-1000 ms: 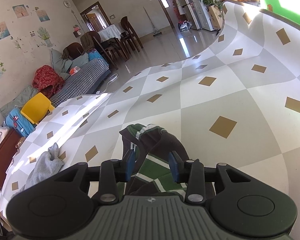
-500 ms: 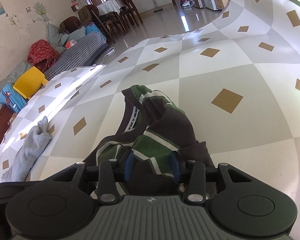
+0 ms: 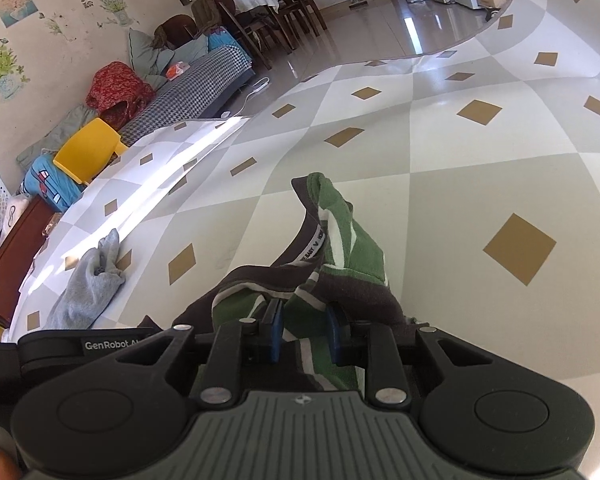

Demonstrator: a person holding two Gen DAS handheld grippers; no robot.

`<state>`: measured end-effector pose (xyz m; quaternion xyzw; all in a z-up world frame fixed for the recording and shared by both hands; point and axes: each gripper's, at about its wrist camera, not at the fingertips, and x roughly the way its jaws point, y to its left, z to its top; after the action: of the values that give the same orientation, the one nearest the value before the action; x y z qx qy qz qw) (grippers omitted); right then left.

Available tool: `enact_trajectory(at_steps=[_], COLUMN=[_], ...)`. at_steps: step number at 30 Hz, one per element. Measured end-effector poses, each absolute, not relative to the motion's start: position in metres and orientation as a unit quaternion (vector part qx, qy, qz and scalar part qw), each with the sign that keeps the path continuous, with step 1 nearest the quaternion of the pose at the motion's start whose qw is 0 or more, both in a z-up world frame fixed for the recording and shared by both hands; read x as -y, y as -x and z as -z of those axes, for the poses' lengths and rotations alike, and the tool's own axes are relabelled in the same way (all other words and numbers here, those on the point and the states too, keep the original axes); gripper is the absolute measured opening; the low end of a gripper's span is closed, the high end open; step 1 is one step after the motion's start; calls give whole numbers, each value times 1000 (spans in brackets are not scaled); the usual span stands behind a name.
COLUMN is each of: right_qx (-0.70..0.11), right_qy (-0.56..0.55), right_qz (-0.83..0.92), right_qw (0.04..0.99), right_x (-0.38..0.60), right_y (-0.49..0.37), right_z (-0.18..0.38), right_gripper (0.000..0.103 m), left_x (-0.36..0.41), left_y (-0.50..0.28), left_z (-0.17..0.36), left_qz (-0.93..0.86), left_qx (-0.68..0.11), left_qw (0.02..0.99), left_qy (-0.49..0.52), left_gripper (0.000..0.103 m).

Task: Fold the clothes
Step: 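Open the right gripper and release the shirt onto the bundle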

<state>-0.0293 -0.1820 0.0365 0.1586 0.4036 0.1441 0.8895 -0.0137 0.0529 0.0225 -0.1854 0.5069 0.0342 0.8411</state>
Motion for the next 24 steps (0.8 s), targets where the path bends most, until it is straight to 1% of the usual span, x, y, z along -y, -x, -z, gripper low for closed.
enact_trajectory(at_steps=[14, 16, 17, 18, 20, 22, 24], right_qx=[-383, -379, -377, -375, -373, -369, -364], right_qy=[-176, -175, -175, -175, -172, -169, -167], right_qz=[-164, -161, -157, -153, -150, -150, -155], right_qw=[892, 894, 896, 897, 899, 901, 903], right_x=[184, 185, 186, 187, 188, 189, 190], right_y=[-28, -29, -27, -24, -18, -9, 1], right_z=[-36, -39, -41, -43, -47, -52, -57], right_gripper=[22, 24, 28, 31, 33, 35, 37], left_x=[-59, -60, -61, -62, -63, -64, -65], left_y=[-47, -51, -52, -51, -48, -40, -29], left_z=[-22, -22, -22, -23, -27, -33, -42], left_qz=[-45, -45, -45, -43, -42, -43, -41], left_qx=[-507, -507, -507, -506, -503, -495, -482], left_qw=[843, 843, 844, 844, 846, 853, 861], left_qy=[175, 172, 172, 173, 171, 163, 158], left_gripper=[35, 37, 37, 39, 46, 64, 77])
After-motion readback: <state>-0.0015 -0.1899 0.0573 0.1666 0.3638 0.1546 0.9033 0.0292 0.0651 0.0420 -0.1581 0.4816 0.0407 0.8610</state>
